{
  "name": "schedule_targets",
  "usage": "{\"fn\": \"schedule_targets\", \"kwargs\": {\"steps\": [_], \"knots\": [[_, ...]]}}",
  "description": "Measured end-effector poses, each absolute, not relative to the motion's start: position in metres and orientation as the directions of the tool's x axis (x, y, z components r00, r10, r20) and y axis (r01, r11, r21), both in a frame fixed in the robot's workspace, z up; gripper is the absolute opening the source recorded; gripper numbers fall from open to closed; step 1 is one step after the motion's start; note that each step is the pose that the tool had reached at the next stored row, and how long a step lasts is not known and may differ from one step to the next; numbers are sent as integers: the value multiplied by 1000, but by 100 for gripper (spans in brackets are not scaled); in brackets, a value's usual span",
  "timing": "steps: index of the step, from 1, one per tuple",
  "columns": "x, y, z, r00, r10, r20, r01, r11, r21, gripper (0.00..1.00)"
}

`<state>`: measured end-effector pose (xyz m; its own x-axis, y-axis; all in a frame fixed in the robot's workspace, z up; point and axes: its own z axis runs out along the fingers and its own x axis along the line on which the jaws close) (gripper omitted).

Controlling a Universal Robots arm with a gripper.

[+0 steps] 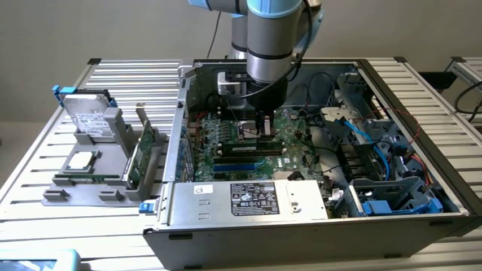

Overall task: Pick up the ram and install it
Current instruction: 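Insert the ram into the slot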

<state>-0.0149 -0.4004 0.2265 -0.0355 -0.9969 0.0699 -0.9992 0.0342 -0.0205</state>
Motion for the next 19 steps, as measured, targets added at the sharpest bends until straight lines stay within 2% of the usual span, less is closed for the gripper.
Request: {"fn": "schedule_targets", "kwargs": {"steps": [19], "knots": [[-15,-400,226,-36,-997,68,-999,34,-22,14]]}}
